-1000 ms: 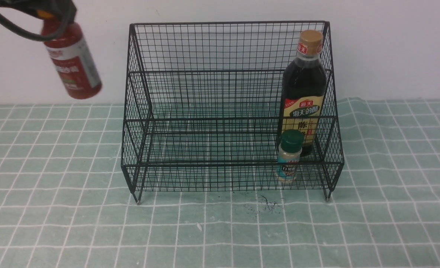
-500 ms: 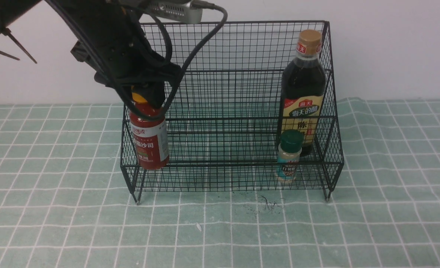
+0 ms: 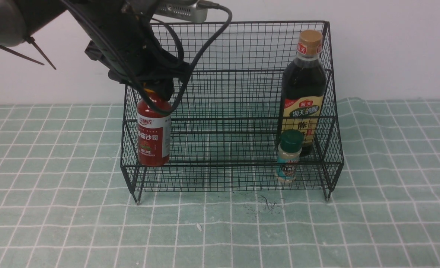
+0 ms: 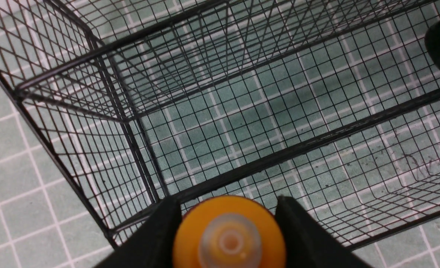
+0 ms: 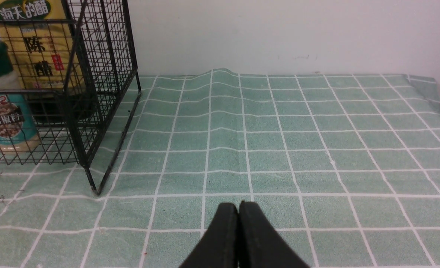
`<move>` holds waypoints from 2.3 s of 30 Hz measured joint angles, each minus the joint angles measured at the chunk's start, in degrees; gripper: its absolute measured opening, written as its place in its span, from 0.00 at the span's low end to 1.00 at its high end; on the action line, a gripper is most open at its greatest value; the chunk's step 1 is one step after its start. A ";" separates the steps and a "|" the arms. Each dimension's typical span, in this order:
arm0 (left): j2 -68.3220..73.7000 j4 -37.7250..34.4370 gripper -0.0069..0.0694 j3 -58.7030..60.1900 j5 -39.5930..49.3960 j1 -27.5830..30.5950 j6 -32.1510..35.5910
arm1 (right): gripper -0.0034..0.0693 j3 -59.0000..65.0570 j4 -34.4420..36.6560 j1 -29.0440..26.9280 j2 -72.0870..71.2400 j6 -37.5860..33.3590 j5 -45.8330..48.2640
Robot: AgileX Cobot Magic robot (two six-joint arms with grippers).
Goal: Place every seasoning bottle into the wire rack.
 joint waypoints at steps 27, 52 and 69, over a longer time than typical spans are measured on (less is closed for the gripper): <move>1.32 0.37 0.47 2.66 4.97 0.00 -0.60 | 0.03 0.00 0.00 0.00 0.00 1.87 0.00; 7.07 -1.91 0.68 -0.18 4.78 -0.09 -0.60 | 0.03 0.00 0.00 0.00 0.00 1.87 0.00; -33.40 -0.89 0.09 20.72 -0.96 -0.09 -1.26 | 0.03 0.00 0.00 0.00 0.00 1.87 0.00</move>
